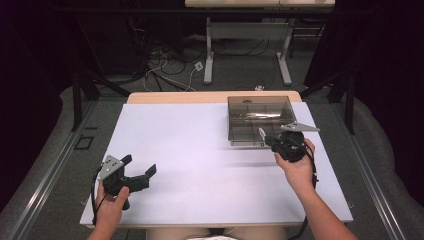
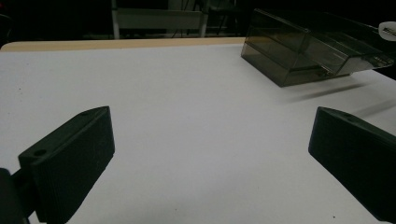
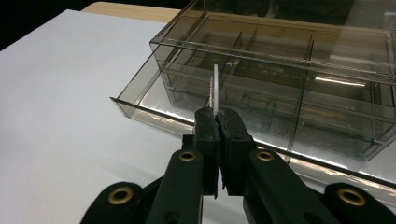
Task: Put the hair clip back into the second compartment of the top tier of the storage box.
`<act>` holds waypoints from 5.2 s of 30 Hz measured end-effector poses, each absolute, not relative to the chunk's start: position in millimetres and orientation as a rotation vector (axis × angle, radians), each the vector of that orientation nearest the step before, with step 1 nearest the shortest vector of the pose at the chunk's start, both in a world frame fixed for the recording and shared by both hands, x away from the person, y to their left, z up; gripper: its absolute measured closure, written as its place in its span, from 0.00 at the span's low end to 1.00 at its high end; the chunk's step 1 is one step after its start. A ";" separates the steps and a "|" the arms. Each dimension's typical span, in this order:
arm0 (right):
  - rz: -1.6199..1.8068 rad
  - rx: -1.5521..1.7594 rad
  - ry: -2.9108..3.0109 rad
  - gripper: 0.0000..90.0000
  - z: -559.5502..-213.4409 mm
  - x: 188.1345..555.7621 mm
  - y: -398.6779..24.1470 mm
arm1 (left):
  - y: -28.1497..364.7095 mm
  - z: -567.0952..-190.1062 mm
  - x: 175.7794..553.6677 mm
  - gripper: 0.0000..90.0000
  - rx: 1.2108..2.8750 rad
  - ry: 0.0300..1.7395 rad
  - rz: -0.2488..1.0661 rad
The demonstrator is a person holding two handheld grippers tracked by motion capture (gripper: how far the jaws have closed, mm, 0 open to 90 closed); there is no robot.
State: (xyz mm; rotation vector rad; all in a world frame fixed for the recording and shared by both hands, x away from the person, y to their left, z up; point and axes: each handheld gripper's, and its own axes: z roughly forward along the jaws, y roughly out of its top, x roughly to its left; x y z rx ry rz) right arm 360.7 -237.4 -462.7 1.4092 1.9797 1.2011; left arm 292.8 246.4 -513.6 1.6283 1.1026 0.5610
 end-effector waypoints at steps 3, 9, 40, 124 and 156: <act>1.195 1.421 1.981 0.97 -462.9 363.5 -238.2 | 246.4 -513.6 292.8 0.00 1.629 1.102 0.561; 1.179 1.430 1.985 0.97 -462.9 369.1 -241.2 | 246.3 -513.7 292.9 0.00 1.628 1.103 0.560; 1.123 1.482 1.996 0.97 -473.5 395.7 -245.1 | 246.4 -514.3 293.3 0.00 1.636 1.102 0.553; 1.199 1.343 1.908 0.17 -458.7 356.1 -238.0 | 246.0 -514.2 292.8 0.00 1.635 1.104 0.549; 1.233 1.301 1.933 0.10 -474.4 310.8 -247.3 | 245.5 -514.2 292.3 0.00 1.640 1.101 0.551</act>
